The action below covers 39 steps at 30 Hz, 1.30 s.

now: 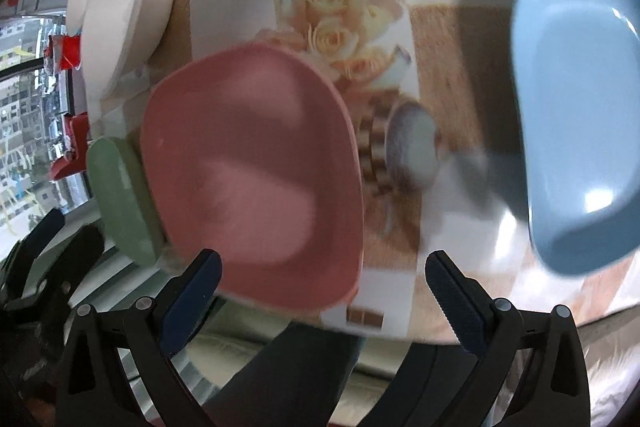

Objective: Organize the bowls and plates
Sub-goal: 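Close the left gripper on the pink plate rim while the right gripper grips it too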

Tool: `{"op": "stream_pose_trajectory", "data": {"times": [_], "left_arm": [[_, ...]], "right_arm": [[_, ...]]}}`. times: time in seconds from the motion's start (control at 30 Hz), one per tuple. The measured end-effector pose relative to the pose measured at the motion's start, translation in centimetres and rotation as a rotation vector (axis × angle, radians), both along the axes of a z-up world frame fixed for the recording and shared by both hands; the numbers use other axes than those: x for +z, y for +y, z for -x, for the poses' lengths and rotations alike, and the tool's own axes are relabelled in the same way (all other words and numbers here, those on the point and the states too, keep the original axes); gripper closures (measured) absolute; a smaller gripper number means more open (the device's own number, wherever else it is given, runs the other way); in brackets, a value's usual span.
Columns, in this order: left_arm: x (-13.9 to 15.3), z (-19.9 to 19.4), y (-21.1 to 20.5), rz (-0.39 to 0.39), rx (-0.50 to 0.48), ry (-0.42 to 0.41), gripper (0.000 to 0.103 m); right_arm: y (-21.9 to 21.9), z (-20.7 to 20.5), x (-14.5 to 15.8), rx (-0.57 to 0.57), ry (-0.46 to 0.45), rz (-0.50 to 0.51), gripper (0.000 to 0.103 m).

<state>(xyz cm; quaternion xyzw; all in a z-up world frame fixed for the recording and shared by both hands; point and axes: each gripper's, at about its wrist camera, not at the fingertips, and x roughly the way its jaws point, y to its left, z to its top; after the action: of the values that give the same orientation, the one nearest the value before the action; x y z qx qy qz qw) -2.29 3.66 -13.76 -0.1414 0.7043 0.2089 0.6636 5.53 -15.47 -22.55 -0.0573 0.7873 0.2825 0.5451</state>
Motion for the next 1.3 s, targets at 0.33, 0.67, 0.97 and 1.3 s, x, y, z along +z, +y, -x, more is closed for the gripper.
{"op": "stream_pose_trajectory", "data": {"times": [0.33, 0.67, 0.97, 1.3], "left_arm": [[-2.1, -1.6, -2.4, 0.006, -0.023, -0.006, 0.0], [-4.9, -3.9, -5.2, 0.032, -0.081, -0.009, 0.0], [-7.0, -4.9, -6.1, 0.058, -0.073, -0.027, 0.0], [-9.1, -4.8, -4.1, 0.094, -0.025, -0.001, 0.0]], "right_arm": [[1.8, 0.1, 1.9, 0.158, -0.283, 0.09, 0.0], [-4.7, -2.5, 2.5, 0.065, -0.285, 0.181, 0.0], [-8.2, -3.4, 3.8, 0.031, -0.25, 0.171, 0.0], [-5.5, 0.1, 3.1, 0.085, -0.256, 0.201, 0.0]]}}
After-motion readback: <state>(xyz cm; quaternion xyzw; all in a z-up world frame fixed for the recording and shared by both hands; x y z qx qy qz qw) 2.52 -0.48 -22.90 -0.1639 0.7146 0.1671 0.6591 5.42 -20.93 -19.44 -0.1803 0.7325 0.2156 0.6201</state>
